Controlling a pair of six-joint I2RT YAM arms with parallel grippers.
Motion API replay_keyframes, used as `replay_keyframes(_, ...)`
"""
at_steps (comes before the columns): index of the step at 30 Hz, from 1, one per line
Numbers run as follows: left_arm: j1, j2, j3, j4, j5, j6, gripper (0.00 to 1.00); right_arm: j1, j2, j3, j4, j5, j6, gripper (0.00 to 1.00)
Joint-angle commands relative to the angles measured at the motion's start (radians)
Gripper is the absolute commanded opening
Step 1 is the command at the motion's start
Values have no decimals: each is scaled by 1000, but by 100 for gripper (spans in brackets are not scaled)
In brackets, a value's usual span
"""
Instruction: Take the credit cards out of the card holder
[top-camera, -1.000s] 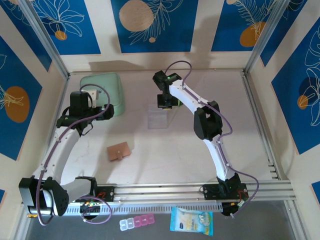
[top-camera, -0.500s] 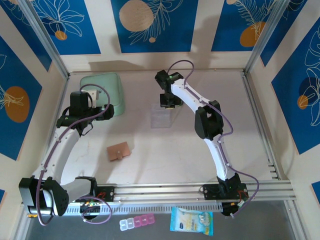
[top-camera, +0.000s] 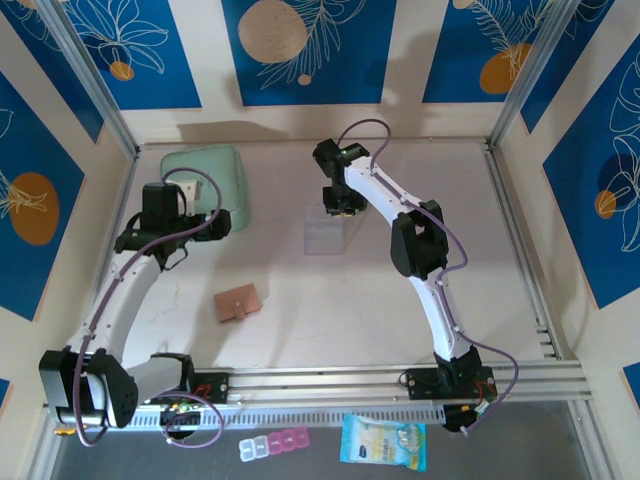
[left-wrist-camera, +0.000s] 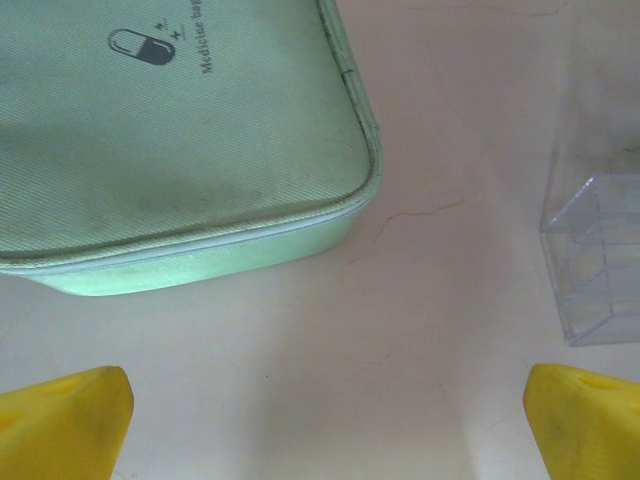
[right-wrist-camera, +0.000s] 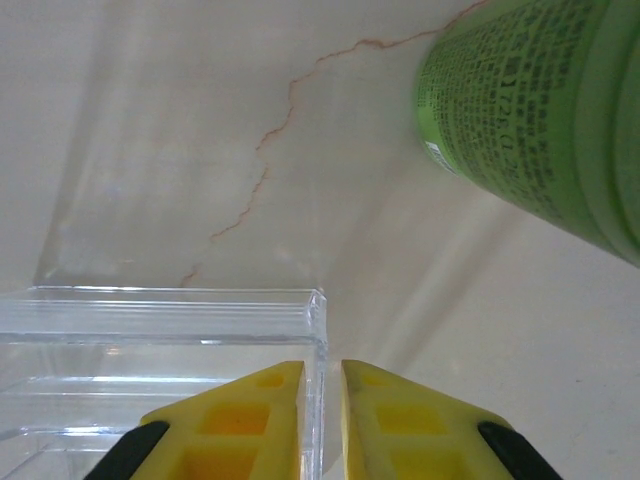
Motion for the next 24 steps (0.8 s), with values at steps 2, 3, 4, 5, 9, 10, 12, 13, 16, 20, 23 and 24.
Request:
replay_keyframes(2,7,25,26,-35,66,0,100,5,-90,19,-27,-4,-3,20)
replay_keyframes(3,3,35,32,-45,76,-12,100,7,-101,13,-24,-8,-2,19)
replay_keyframes(4,-5,48,38,-62,81,-31,99,10,-117,5,-18,-16,1,20)
replay_keyframes(5,-13,59,47,-81,85,-48,98,13,-132,-8,-10,-26,3,20)
replay_keyframes(9,-58,126,63,-151,124,-120,95,23,-207,-91,40,-78,12,22)
replay_keyframes(10,-75,144,58,-157,130,-130,95,25,-227,-119,57,-93,16,22)
replay_keyframes(12,-108,170,43,-163,125,-141,94,26,-266,-171,88,-119,23,22)
replay_keyframes(13,-123,183,30,-165,119,-142,94,26,-285,-197,102,-130,28,22)
replay_keyframes(16,-146,222,-13,-165,104,-156,92,27,-333,-271,142,-162,38,23)
replay_keyframes(20,-158,271,-76,-141,110,-171,92,26,-385,-365,179,-175,50,26)
replay_keyframes(23,-171,299,-116,-125,125,-184,92,21,-412,-415,200,-183,51,26)
replay_keyframes(24,-177,302,-130,-119,128,-191,92,20,-422,-429,204,-185,51,26)
